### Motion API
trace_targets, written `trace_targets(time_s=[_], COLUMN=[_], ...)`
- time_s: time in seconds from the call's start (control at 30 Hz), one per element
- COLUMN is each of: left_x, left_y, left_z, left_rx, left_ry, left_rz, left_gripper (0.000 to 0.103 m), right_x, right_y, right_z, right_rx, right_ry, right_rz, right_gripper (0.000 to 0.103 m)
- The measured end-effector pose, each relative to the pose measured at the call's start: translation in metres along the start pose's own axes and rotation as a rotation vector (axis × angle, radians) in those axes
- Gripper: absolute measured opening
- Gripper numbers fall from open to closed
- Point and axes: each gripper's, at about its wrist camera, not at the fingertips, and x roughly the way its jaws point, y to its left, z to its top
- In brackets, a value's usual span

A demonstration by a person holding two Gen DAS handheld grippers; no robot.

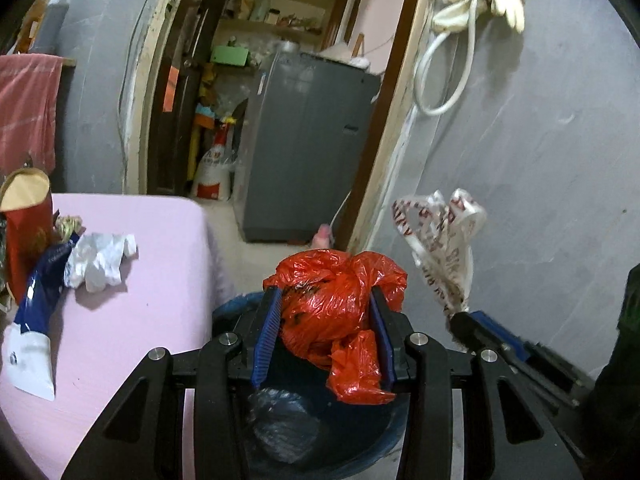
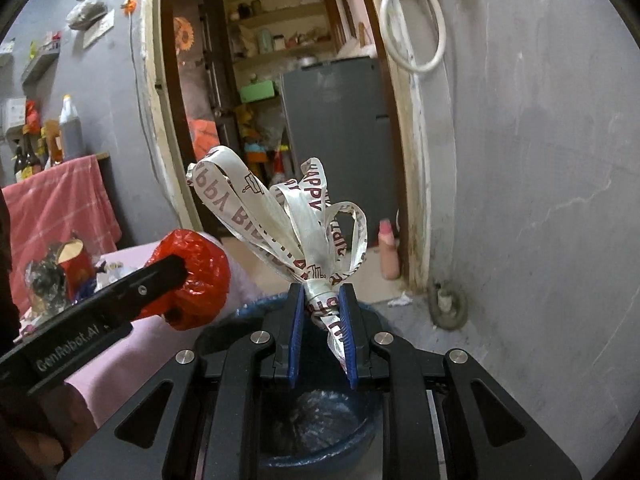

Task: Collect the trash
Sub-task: 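Carry both items over the blue bin and open both tools to drop them, then move both tools back toward the trash on the table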

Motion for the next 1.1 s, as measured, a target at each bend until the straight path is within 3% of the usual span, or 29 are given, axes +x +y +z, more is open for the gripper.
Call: trace_targets(time_s=[0.23, 0.53, 0.67, 0.93, 1.1], left_x=[0.025, 0.031, 0.024, 0.006, -0.020], left_y=[0.000, 0.008, 0.014, 0.025, 0.031], left_z=[-0.016, -0.024, -0.020, -0.006, 0.006], left_rx=[0.020, -0.005, -0.031, -0.078, -0.087], left_ry=[0.103, 0.146, 0.125, 0.085, 0.004], left_rz=[0.037, 0.057, 0.066, 0.053, 0.074], left_gripper=[0.039, 0.047, 0.062, 0.067, 0.081], right_x=[0.017, 0.030, 0.032, 0.027, 0.002], right_y=[-0.007, -0.014, -0.015, -0.012, 0.000], right_z=[-0.003, -0.002, 0.000, 0.006, 0.020], right_rx=[0.029, 0.051, 0.060, 0.069, 0.035], right_ry=[0.068, 0.113, 0.114, 0.090, -0.008], right_rz=[0.025, 0.037, 0.051, 0.067, 0.047], right_gripper=[0.016, 0.021, 0.021, 0.027, 0.040])
